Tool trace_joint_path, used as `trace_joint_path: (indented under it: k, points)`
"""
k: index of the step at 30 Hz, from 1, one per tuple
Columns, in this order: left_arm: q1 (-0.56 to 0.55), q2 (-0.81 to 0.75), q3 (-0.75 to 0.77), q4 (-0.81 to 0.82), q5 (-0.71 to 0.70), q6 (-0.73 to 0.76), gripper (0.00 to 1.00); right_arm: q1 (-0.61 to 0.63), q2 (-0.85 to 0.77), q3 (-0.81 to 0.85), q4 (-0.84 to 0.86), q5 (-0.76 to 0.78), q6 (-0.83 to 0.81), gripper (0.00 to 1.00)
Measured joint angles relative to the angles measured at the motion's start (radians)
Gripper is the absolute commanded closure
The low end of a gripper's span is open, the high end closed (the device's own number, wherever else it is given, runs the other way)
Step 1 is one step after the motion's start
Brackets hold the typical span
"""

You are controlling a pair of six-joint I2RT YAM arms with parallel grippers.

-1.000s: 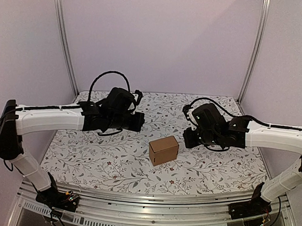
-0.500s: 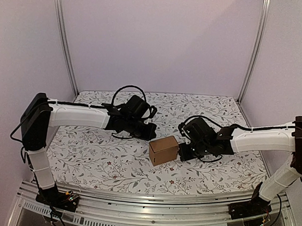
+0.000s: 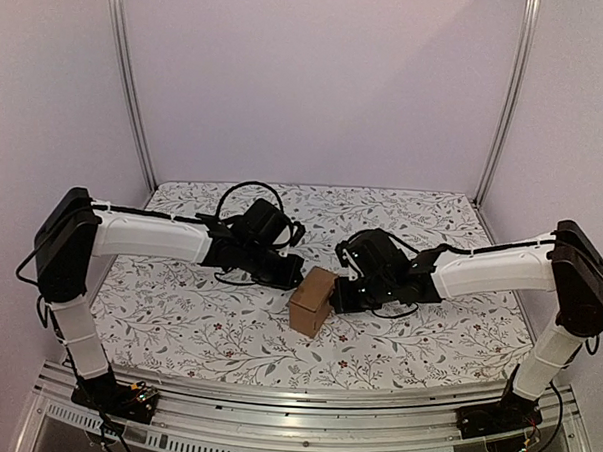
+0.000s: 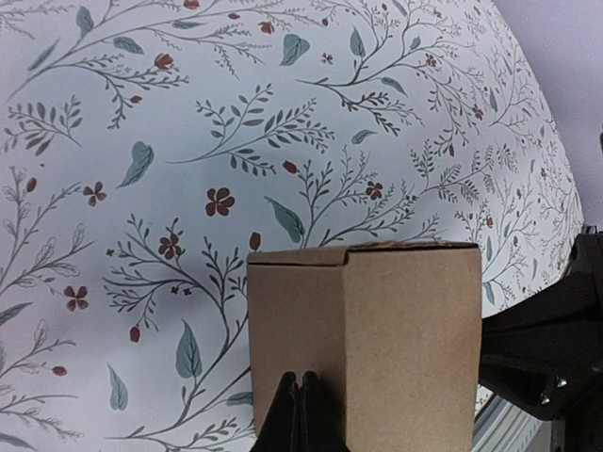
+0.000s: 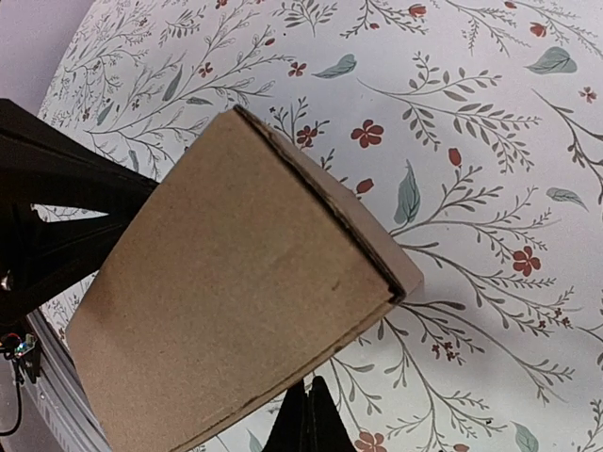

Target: Fold the paper box

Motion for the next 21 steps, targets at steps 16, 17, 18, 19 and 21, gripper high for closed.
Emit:
trace_joint_path:
  k: [16,17,18,19,21]
  points:
    - [-0.010,-0.145,-0.123,0.003,-0.021,-0.048,1.00,-0.005,0.103,0.015,0.129,-0.066,0.061,1.00]
    - [-0.012,-0.145,-0.123,0.002,-0.021,-0.049,1.00,-0.005,0.109,0.009,0.142,-0.072,0.068,1.00]
    - [-0.014,-0.145,-0.123,0.003,-0.021,-0.051,1.00,-0.005,0.116,0.004,0.153,-0.078,0.077,1.00]
    - [-0.017,-0.145,-0.123,0.003,-0.021,-0.052,1.00,-0.006,0.123,-0.002,0.165,-0.082,0.085,1.00]
    - [-0.023,-0.145,-0.123,0.006,-0.018,-0.055,1.00,-0.006,0.133,-0.017,0.184,-0.085,0.100,1.00]
